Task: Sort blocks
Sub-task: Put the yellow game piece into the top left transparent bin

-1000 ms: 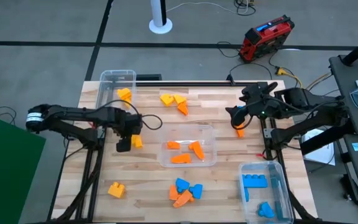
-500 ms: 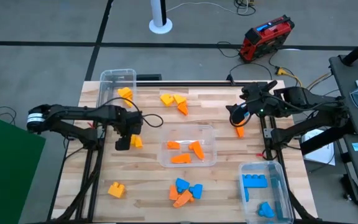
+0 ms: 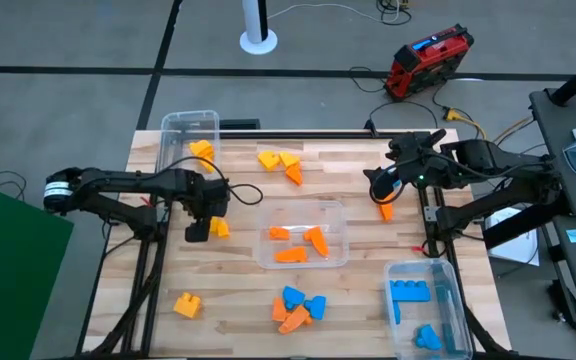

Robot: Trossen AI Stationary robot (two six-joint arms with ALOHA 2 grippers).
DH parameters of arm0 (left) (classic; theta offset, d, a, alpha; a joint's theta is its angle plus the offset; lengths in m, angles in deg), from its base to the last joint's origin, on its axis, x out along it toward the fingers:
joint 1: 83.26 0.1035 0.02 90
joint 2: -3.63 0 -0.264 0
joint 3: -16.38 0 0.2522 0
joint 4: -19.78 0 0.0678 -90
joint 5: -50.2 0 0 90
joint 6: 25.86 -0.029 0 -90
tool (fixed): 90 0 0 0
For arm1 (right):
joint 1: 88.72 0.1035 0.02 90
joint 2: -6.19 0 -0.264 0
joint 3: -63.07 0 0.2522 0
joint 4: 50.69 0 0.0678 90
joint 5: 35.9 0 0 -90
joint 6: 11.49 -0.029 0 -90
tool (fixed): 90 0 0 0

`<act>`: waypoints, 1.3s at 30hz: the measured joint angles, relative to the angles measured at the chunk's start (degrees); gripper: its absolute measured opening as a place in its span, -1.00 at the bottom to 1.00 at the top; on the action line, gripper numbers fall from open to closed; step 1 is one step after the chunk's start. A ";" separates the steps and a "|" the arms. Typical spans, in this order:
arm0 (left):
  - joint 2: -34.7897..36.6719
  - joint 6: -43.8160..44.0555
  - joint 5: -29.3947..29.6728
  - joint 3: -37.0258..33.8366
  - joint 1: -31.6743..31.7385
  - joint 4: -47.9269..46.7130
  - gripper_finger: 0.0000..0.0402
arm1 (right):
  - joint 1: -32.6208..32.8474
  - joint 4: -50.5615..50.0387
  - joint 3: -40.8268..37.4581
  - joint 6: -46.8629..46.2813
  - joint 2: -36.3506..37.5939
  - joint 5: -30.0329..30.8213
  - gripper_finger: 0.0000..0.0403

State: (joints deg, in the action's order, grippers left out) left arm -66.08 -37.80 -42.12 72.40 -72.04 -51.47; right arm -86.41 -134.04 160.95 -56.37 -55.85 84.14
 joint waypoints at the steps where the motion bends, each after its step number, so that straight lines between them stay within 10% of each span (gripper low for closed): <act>1: -0.01 -0.03 -0.09 0.00 0.00 -0.03 0.24 | 0.00 0.00 0.00 0.00 0.00 0.00 0.95; 17: 0.06 2.25 1.96 0.02 -0.51 0.29 0.75 | 0.00 0.00 -0.01 0.03 0.00 0.00 0.95; 39: -3.31 2.46 -1.33 0.13 -1.03 0.04 0.77 | 0.00 0.00 -0.02 -0.48 0.00 0.00 0.95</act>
State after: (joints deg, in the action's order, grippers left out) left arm -69.39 -35.34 -43.46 72.53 -73.07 -51.44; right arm -86.41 -134.04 160.93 -56.85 -55.85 84.14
